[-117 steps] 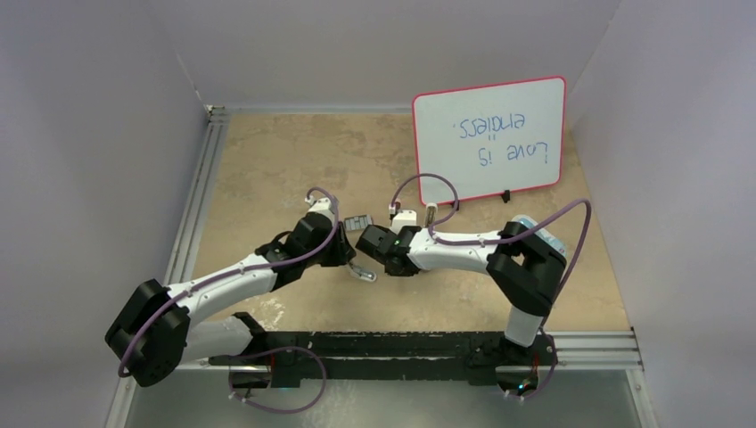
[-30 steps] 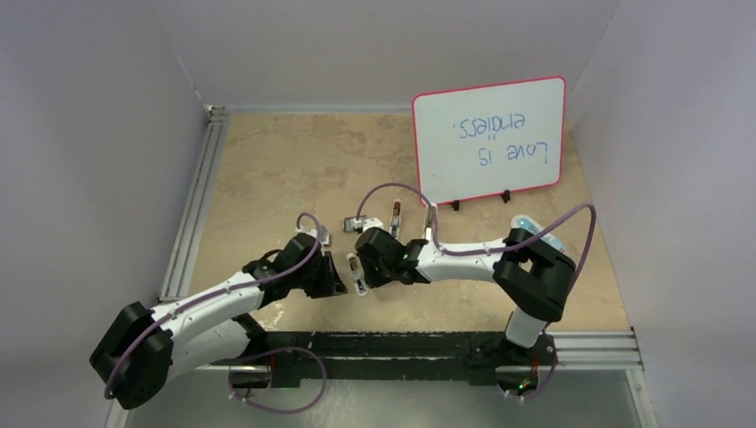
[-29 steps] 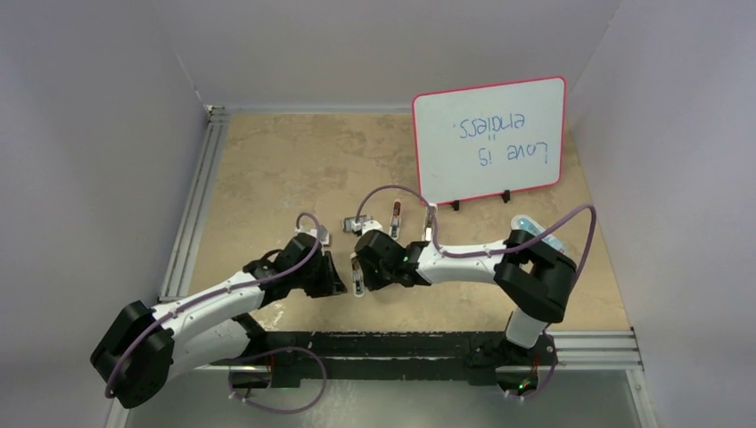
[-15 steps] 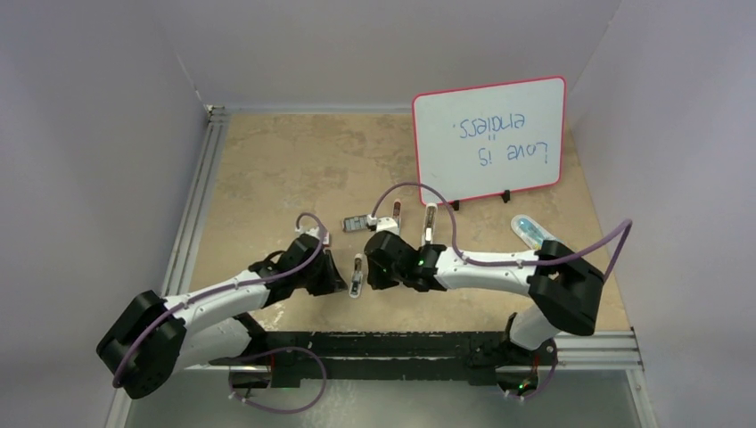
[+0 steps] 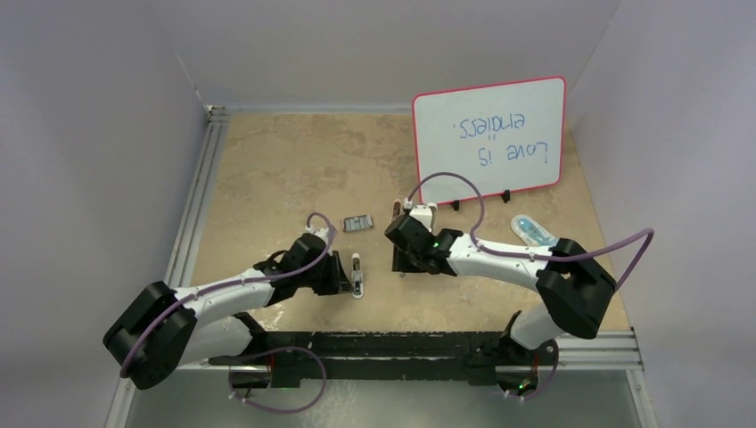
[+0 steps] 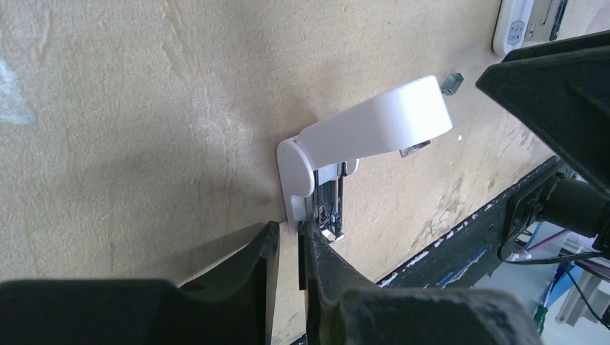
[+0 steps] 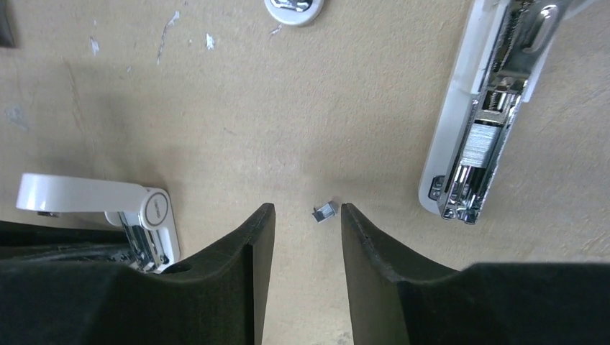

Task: Load the staples into the stapler
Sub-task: Pick up the staple from the center of the board, then place the staple at the center of the board.

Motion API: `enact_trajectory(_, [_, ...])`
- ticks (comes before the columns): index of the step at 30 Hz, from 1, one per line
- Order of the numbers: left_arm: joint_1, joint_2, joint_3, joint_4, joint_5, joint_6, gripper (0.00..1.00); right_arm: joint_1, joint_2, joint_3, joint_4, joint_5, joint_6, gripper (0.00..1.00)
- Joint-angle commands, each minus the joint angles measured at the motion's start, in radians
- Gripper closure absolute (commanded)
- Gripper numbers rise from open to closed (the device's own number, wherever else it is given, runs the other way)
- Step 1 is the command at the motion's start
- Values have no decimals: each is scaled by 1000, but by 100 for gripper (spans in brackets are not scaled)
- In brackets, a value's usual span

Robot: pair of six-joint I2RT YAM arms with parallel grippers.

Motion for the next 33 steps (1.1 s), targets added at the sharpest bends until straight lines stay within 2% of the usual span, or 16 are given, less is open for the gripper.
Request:
enact_trajectory(1, [1,-17,1,46,4,37,85,7,11,-8,-16,-25,-69,58])
enact_trajectory(9, [1,-64,-1,-3,-40,28,85,6,77,-5,0,-41,-166,57])
enact_trajectory(15, [1,-79,1,-23,-52,25,85,6,107,7,10,-17,-181,62])
enact_trajectory(23, [1,-101,18,-53,-70,31,85,6,92,20,-34,-33,-174,87])
enact_trajectory(29, [1,-115,30,-64,-84,39,85,6,-1,39,-64,-141,-184,89])
enact_trajectory(33, [1,-118,35,-63,-89,47,85,5,-41,46,-108,-243,-199,86])
